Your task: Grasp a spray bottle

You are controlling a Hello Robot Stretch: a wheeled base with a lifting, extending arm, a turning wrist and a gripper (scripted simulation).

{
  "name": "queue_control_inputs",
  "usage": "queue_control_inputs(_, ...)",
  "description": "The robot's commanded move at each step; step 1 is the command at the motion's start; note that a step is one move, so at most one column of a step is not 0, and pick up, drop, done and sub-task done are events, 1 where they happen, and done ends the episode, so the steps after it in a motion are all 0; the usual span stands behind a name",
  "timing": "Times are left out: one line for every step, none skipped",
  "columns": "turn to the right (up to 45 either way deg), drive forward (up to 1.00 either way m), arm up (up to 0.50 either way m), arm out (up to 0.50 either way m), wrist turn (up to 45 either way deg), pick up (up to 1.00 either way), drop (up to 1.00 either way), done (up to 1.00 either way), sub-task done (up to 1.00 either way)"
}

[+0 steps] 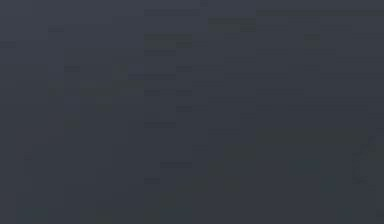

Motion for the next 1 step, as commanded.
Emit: queue_control_inputs(0.0, 0.0, 0.0, 0.0, 27.0, 0.0, 0.0, 0.0, 0.0)
